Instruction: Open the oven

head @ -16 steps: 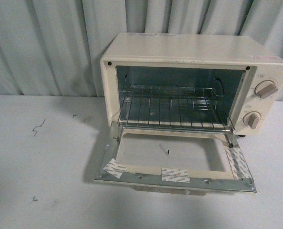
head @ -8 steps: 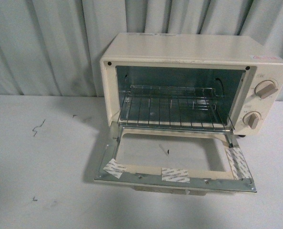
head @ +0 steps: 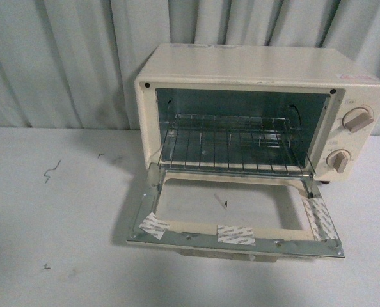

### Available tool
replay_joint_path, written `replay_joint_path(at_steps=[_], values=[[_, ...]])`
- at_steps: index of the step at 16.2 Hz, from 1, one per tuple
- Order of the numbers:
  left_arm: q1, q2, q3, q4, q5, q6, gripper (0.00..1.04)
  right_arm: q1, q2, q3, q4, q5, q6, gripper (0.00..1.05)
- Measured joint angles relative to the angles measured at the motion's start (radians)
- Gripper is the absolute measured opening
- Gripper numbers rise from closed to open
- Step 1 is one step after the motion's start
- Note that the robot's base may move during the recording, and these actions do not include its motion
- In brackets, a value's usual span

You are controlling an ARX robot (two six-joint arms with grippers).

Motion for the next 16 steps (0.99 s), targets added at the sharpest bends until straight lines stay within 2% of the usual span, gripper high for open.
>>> replay_joint_path(at_steps=[1,3,8,16], values=[[0.0,-0.013,0.0,-0.01,0.0,0.0,0.02,0.0,0.0,0.0,0.0,0.0,0.0,0.98],[0.001,-0.17,0.001,-0.196,0.0,0.0,0.02,0.0,0.0,0.0,0.0,0.001,0.0,0.98],[0.002,-0.18,0.001,-0.189,0.001,0.0,0.03,0.0,0.0,0.0,0.0,0.0,0.0,0.98],[0.002,-0.18,0.001,-0.188,0.0,0.0,0.99,0.0,0.0,0.0,0.0,0.0,0.0,0.98]])
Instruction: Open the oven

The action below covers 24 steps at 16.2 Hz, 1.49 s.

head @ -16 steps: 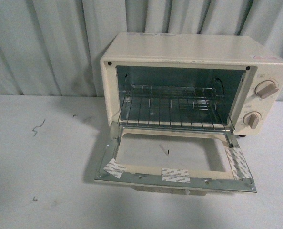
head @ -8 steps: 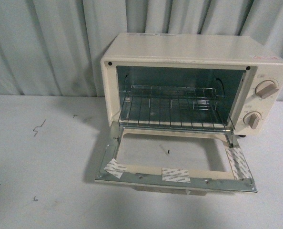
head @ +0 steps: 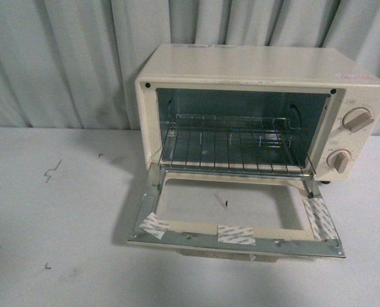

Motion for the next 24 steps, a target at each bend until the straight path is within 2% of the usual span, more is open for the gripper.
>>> replay_joint_path(at_steps=[24], values=[[0.0,0.0,0.0,0.0,0.0,0.0,0.98,0.0,0.0,0.0,0.0,0.0,0.0,0.98]])
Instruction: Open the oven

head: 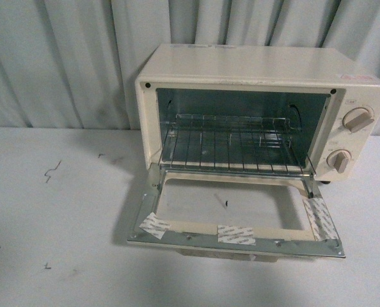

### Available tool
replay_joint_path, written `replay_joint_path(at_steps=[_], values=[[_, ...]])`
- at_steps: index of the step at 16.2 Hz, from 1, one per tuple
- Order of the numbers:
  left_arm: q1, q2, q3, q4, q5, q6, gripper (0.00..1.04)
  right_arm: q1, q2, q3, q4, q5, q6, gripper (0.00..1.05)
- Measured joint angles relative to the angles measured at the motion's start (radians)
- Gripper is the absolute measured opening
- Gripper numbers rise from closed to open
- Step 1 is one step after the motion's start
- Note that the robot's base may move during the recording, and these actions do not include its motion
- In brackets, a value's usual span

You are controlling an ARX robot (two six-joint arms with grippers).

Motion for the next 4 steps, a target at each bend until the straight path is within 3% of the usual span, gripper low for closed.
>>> replay_joint_path(at_steps=[4], values=[[0.0,0.0,0.0,0.0,0.0,0.0,0.98,0.0,0.0,0.0,0.0,0.0,0.0,0.98]])
